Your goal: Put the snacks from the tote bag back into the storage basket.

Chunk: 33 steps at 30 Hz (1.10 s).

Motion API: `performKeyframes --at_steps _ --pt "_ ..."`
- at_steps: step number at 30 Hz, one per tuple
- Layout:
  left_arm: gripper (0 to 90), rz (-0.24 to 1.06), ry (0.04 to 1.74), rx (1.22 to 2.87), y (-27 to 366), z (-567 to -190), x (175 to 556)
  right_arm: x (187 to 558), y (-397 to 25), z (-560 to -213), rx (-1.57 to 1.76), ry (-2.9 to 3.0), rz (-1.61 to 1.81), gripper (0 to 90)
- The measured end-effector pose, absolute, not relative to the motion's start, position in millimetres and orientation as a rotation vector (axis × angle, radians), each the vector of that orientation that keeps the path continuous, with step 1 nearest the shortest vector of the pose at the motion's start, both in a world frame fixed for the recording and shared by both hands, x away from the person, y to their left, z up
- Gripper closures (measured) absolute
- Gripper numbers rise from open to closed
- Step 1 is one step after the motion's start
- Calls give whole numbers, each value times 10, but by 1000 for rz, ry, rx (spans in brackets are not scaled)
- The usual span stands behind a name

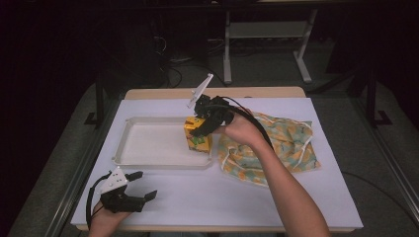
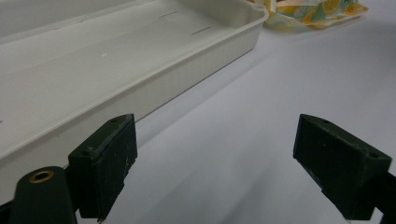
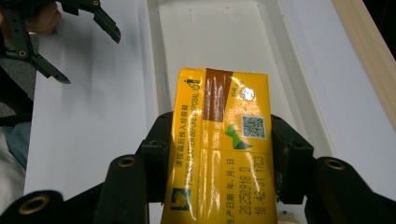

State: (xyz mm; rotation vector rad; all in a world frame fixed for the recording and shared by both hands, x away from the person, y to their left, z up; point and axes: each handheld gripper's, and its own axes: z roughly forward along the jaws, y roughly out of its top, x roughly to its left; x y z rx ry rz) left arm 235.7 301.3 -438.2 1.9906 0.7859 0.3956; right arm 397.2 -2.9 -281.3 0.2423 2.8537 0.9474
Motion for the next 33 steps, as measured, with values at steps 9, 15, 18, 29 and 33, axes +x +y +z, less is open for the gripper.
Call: performKeyframes --at_steps 9,15,18,29,33 --pt "133 391 794 1985 3013 -4382 2349 3995 63 -2870 219 2871 947 494" --pt "133 391 790 1983 3009 -4381 2349 4021 106 -2915 218 2877 944 494" --pt "133 390 790 1984 3011 -4381 2351 4024 125 -2926 215 2879 955 494" --pt "133 389 790 1984 3009 -4382 2349 4038 226 -2990 197 2886 958 494" --pt "133 388 792 1984 3010 -4383 2350 4039 248 -3004 195 2892 955 494"
